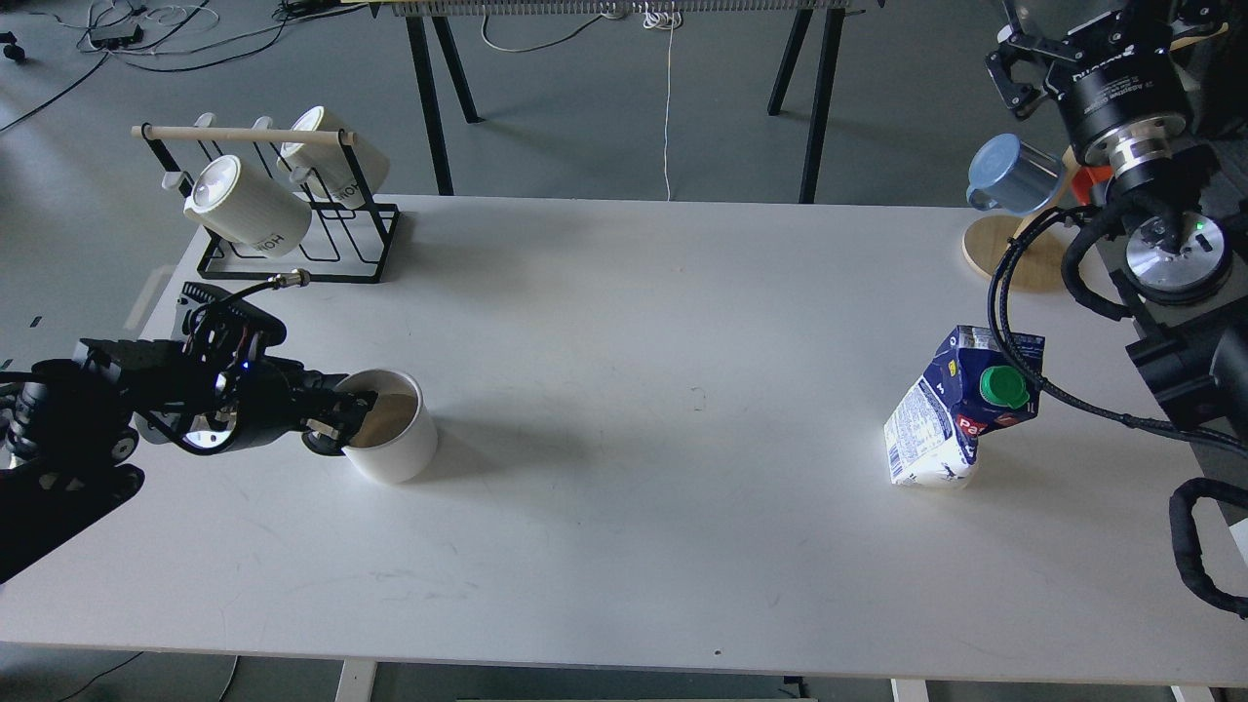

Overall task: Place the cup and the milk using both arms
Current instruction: 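Reach the left gripper to the white mug and grasp its rim, then carry the white mug with the left gripper toward the table center and lower it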

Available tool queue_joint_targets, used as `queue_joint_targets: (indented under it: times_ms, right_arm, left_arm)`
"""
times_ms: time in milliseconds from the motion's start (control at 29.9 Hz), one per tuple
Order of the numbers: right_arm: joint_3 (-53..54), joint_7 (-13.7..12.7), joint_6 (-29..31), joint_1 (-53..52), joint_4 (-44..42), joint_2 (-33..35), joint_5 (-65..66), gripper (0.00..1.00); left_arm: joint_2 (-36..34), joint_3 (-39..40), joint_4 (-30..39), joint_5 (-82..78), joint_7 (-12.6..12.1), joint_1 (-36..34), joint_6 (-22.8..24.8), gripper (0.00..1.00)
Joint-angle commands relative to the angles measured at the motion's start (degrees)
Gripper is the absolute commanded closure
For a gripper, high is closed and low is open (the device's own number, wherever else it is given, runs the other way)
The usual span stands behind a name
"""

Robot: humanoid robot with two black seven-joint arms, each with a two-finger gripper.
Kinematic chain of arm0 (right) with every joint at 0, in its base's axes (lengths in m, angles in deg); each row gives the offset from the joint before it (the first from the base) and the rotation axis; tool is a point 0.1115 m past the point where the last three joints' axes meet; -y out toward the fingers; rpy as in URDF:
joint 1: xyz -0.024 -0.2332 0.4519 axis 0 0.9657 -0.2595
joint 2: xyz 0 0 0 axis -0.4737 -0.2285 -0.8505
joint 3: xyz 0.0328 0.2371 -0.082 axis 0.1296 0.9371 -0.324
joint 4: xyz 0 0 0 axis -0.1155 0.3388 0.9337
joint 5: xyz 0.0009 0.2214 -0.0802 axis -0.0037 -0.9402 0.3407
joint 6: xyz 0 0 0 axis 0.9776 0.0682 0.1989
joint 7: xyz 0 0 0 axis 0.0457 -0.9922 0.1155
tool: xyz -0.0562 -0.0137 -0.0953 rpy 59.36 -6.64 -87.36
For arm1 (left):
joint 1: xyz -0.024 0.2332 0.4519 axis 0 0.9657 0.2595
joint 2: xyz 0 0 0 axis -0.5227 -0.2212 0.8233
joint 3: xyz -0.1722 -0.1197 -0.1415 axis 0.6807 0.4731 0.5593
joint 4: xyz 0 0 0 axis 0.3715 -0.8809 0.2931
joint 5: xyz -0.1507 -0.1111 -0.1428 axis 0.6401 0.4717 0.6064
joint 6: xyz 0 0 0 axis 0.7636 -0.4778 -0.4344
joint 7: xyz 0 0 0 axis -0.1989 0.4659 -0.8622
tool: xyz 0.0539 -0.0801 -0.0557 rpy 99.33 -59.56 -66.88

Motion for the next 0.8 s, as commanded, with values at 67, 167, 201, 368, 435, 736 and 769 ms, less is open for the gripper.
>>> queue_joint_targets:
  times_ms: [67,167,201,368,435,736,769]
  right_arm:
    - [0.0,0.1,0.0,0.0,-0.1,0.0,0.1,0.01]
    - [0.0,0.1,0.0,-0.1,-0.1,0.0,0.1,0.01]
    - [0.0,0.1,0.0,-0.1,-0.1,0.0,0.1,0.01]
    - [0.1,0.0,0.0,-1.6,-0.4,0.1,0.1,0.01]
    - [0.1,0.0,0.0,-3.1,-0.5,0.1,0.1,0.01]
    - [0.0,0.0,0.0,-6.6,-0.6,-0.5,0.1,0.01]
    - [0.0,0.0,0.0,-6.6,-0.6,-0.5,0.1,0.01]
  left_arm:
    - [0.1,0.3,0.6,0.3,0.2,-0.8,1.5,1.00]
    - [2.3,0.5,1.2,0.4,0.3,-2.9,1.8,1.00]
    - [3.6,0.6,1.5,0.6,0.3,-4.2,1.8,1.00]
    - [9.5,0.7,2.4,0.7,-0.2,-10.3,1.8,1.00]
    - [13.3,0.2,2.3,0.7,-0.4,-12.8,1.8,1.00]
    - [25.5,-2.0,1.9,0.1,-7.1,-14.8,1.8,1.00]
    - [26.6,-3.4,1.8,0.1,-7.5,-14.9,1.8,1.00]
